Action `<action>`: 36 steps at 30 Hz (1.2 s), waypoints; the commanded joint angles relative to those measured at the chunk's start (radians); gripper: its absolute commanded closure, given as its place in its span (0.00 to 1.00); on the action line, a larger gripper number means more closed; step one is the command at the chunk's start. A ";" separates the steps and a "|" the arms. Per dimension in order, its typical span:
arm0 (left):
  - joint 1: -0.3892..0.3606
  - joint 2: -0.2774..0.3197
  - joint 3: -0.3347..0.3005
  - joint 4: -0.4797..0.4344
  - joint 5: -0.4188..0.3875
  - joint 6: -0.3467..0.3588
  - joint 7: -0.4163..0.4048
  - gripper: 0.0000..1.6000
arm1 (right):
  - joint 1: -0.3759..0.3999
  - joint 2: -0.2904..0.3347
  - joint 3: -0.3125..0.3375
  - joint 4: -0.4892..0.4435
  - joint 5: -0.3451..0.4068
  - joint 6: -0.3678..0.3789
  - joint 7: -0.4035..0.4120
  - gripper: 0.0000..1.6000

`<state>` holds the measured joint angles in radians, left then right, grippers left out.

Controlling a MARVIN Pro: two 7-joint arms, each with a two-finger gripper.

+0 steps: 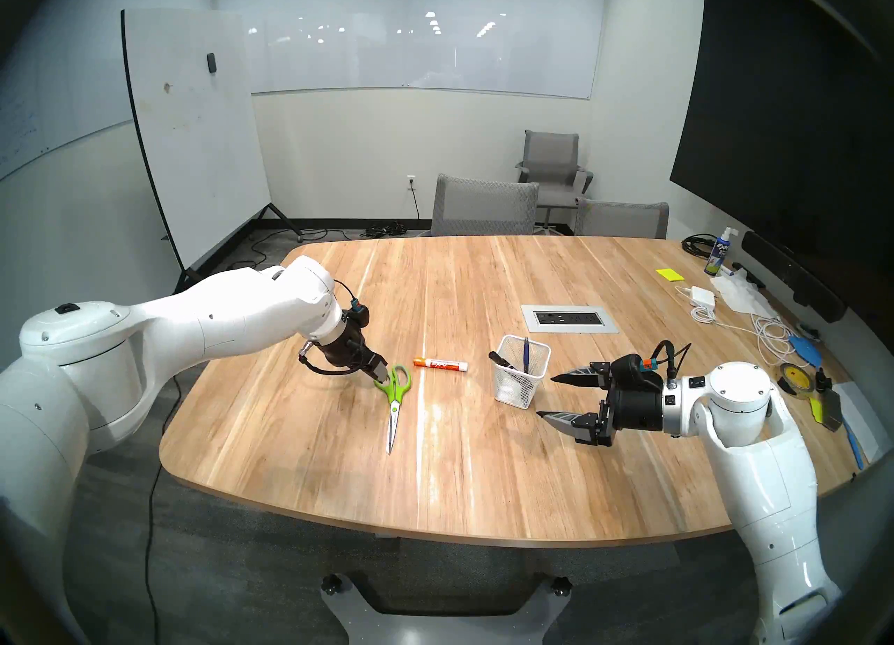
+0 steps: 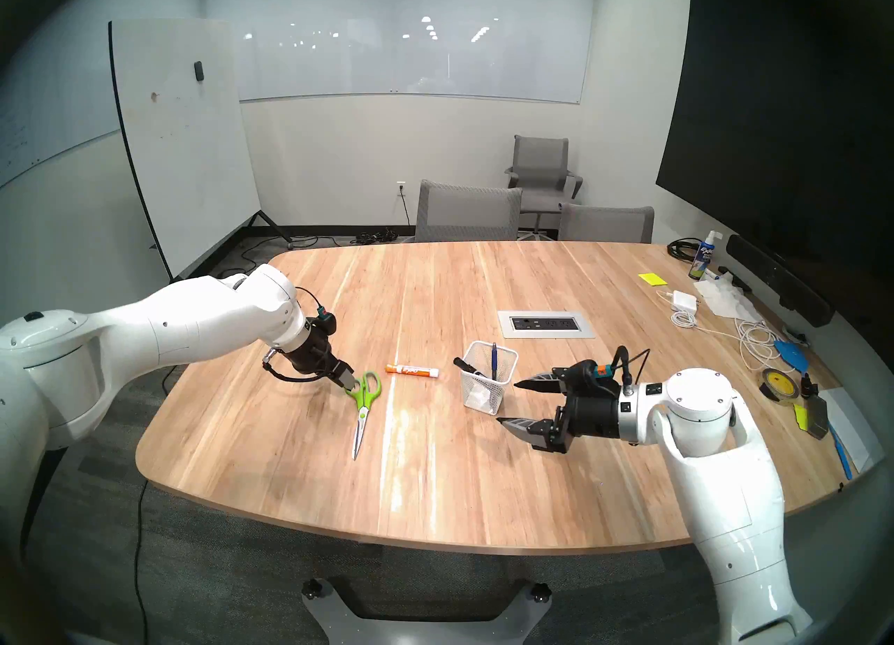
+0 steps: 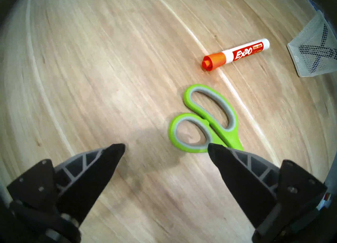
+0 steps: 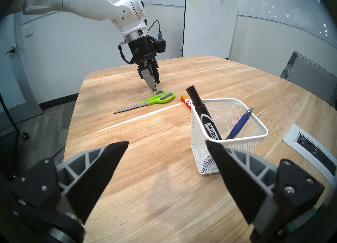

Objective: Place the pen, the marker, and the scissors into the pen holder

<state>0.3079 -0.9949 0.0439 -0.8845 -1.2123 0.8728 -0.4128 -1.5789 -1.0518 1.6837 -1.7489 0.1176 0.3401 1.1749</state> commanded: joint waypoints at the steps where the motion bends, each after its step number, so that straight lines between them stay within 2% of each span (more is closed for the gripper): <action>1: -0.037 -0.047 0.009 0.035 0.018 0.016 -0.026 0.00 | 0.010 -0.001 0.003 -0.015 0.004 0.002 0.000 0.00; 12: -0.044 -0.091 0.013 0.093 0.038 0.005 -0.059 0.00 | 0.010 -0.001 0.003 -0.015 0.003 0.002 0.001 0.00; 26: -0.066 -0.092 0.001 0.096 0.053 0.005 -0.088 0.00 | 0.010 -0.002 0.003 -0.015 0.003 0.002 0.001 0.00; 36: -0.062 -0.137 0.000 0.190 0.065 -0.013 -0.124 0.00 | 0.010 -0.002 0.003 -0.015 0.002 0.002 0.002 0.00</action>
<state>0.2724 -1.0952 0.0567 -0.7501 -1.1444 0.8727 -0.5143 -1.5788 -1.0530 1.6847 -1.7489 0.1161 0.3401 1.1763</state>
